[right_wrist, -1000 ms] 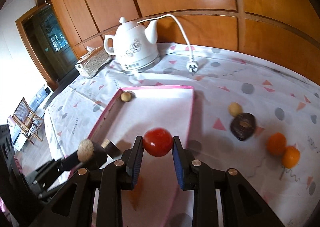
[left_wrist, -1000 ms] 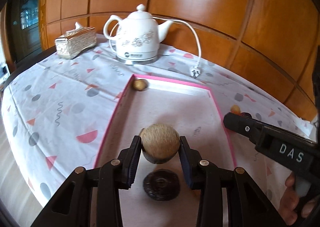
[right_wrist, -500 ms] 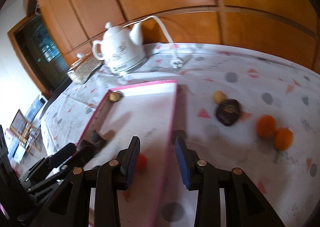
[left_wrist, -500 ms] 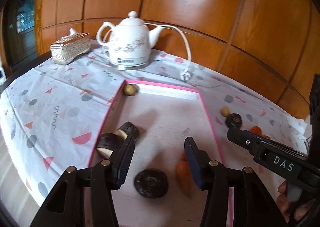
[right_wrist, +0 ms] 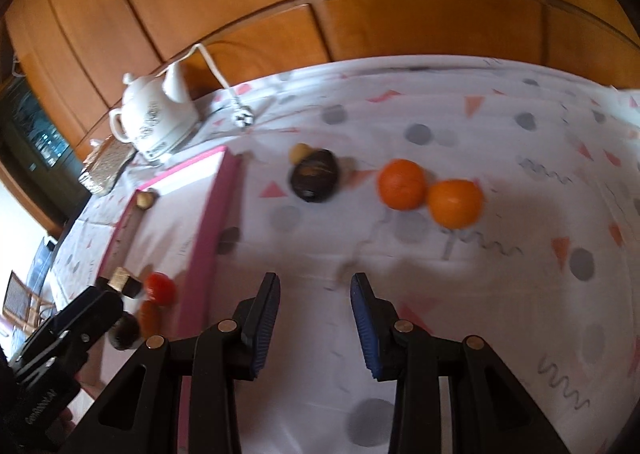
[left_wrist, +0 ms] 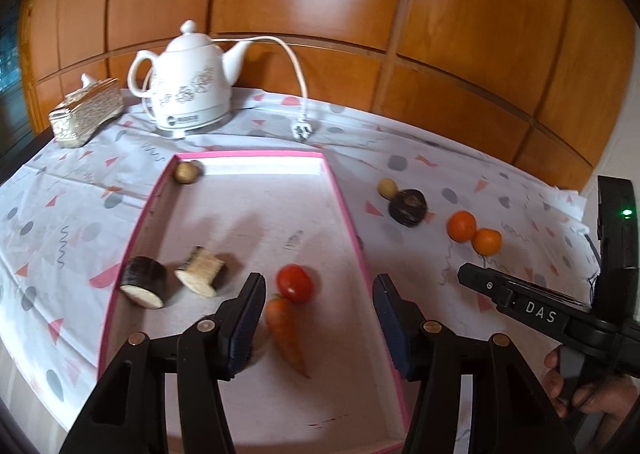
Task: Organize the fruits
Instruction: 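Carry the log slice and tomato into the pink tray and open both tools, then move the right tool to an orange and grasp it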
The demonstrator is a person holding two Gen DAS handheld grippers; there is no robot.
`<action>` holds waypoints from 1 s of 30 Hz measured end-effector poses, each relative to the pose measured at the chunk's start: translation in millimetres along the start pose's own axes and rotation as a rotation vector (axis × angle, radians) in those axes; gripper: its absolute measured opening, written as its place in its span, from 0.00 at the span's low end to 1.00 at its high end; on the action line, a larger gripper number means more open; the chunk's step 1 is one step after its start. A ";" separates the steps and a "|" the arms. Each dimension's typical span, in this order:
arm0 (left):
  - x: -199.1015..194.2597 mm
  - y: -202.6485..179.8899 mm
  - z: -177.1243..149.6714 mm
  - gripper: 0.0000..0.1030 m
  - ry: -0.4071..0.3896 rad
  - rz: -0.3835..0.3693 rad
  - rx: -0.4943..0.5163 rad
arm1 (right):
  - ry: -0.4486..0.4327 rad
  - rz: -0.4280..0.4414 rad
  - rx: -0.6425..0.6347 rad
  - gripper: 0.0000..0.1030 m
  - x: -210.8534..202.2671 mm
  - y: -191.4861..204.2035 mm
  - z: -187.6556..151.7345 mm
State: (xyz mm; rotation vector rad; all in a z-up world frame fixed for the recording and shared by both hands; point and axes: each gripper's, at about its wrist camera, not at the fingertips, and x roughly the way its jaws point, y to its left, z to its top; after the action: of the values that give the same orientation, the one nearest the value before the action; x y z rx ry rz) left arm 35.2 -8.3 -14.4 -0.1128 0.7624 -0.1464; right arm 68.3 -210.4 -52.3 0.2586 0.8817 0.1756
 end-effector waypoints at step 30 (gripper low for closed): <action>17.7 -26.3 -4.2 0.58 0.057 -0.082 0.047 | -0.024 -0.199 0.029 0.46 31.1 -71.5 39.2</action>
State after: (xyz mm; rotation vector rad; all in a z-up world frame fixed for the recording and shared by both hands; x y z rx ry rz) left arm 42.6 -37.5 -25.4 -0.0954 0.8110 -0.2461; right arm 121.5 -276.6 -72.5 0.1983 0.8808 -0.0248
